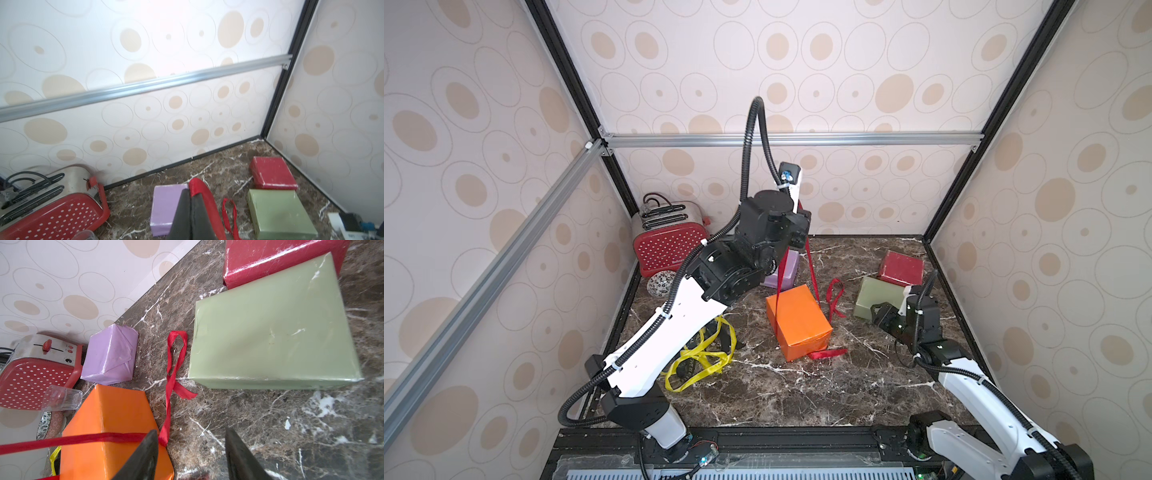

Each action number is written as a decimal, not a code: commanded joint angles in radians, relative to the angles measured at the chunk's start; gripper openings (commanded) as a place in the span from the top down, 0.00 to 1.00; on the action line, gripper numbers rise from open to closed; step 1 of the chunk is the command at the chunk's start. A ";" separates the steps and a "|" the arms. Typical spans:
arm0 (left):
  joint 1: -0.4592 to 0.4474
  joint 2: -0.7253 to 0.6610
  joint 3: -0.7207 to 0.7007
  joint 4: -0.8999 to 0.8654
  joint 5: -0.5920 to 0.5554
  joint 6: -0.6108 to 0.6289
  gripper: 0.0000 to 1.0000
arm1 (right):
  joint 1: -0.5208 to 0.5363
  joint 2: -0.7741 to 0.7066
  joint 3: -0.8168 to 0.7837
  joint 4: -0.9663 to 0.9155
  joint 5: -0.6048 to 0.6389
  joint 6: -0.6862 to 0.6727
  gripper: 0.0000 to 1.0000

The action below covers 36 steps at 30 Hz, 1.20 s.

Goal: Untie the ribbon bows on the gift boxes
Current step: Pull the ribbon from the gift box.

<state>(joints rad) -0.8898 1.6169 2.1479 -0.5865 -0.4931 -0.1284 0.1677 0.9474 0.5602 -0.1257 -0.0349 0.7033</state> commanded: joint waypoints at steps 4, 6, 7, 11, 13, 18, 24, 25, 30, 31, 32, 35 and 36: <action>0.002 0.044 0.155 -0.036 -0.060 0.061 1.00 | -0.008 -0.001 -0.010 0.018 -0.010 0.010 0.46; 0.002 0.030 0.161 -0.002 -0.075 0.069 1.00 | -0.008 -0.002 -0.011 0.021 -0.011 0.009 0.46; 0.001 0.026 0.162 0.015 -0.081 0.076 1.00 | -0.007 -0.003 -0.013 0.023 -0.013 0.009 0.46; 0.002 0.055 0.254 0.039 -0.085 0.105 1.00 | -0.008 0.004 -0.009 0.028 -0.025 0.003 0.46; 0.002 0.087 0.334 0.020 -0.087 0.117 1.00 | -0.008 0.004 -0.008 0.037 -0.038 -0.004 0.46; 0.001 0.121 0.430 0.049 -0.063 0.128 1.00 | -0.008 -0.012 -0.023 0.122 -0.158 -0.052 0.41; 0.001 0.127 0.468 0.080 -0.041 0.110 1.00 | 0.152 -0.080 -0.045 0.315 -0.187 -0.088 0.30; 0.001 0.125 0.468 0.081 -0.037 0.104 1.00 | 0.208 -0.072 -0.011 0.291 -0.166 -0.126 0.28; 0.001 0.112 0.452 0.080 -0.039 0.092 1.00 | 0.436 0.024 0.216 0.231 -0.081 -0.274 0.24; 0.002 0.108 0.448 0.077 -0.036 0.087 1.00 | 0.464 0.051 0.260 0.224 -0.052 -0.294 0.23; 0.001 0.104 0.443 0.075 -0.033 0.083 1.00 | 0.488 0.078 0.303 0.215 -0.033 -0.319 0.23; 0.002 0.094 0.428 0.071 -0.029 0.072 1.00 | 0.534 0.171 0.414 0.203 0.002 -0.366 0.20; 0.001 0.091 0.425 0.070 -0.030 0.070 1.00 | 0.536 0.200 0.444 0.204 -0.003 -0.362 0.19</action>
<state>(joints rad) -0.8902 1.7344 2.5763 -0.5354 -0.5323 -0.0425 0.6846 1.0840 0.9497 0.0944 -0.0902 0.4156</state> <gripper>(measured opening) 0.048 0.803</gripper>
